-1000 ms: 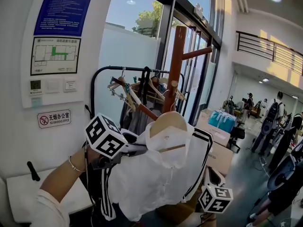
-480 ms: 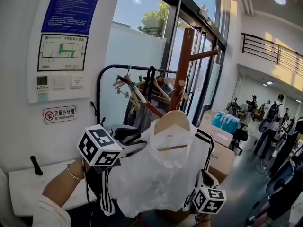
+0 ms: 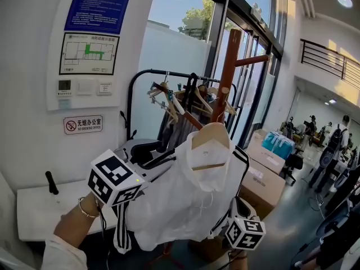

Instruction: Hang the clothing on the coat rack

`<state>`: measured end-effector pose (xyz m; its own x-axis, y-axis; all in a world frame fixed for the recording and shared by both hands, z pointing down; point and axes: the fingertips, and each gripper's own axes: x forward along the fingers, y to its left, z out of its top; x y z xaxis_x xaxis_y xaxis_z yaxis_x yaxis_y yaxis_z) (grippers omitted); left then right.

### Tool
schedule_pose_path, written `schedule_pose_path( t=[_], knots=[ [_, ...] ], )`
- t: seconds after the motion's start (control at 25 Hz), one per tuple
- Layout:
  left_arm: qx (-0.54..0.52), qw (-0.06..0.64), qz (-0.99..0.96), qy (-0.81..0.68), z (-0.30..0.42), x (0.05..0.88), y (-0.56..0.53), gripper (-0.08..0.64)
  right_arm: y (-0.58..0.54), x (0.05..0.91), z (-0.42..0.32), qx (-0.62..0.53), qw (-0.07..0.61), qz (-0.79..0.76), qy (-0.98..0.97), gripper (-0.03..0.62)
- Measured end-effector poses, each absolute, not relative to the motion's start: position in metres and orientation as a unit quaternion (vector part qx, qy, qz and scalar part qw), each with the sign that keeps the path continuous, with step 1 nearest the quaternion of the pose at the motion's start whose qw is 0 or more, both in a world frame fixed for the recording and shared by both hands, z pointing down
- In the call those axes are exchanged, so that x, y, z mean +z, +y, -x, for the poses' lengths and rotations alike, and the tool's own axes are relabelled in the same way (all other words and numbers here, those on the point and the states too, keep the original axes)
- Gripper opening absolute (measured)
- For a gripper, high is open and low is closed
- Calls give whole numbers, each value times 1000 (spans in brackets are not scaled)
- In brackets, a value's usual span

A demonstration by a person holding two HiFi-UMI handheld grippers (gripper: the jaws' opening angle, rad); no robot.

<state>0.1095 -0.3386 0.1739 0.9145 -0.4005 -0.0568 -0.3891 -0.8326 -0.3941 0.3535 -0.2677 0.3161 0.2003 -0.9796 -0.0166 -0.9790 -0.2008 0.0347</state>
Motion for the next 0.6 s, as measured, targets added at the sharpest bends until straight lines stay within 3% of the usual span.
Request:
schedule_pose_path(
  t=[0.36,0.6],
  knots=[
    [40,204,938,277,-81,170,-300,218,-278,324,-332,-9,-18,-745,-667,23],
    [78,156,924,339,-61,196,-272,201,-285,340,-314,8,-18,-723,-690,23]
  ],
)
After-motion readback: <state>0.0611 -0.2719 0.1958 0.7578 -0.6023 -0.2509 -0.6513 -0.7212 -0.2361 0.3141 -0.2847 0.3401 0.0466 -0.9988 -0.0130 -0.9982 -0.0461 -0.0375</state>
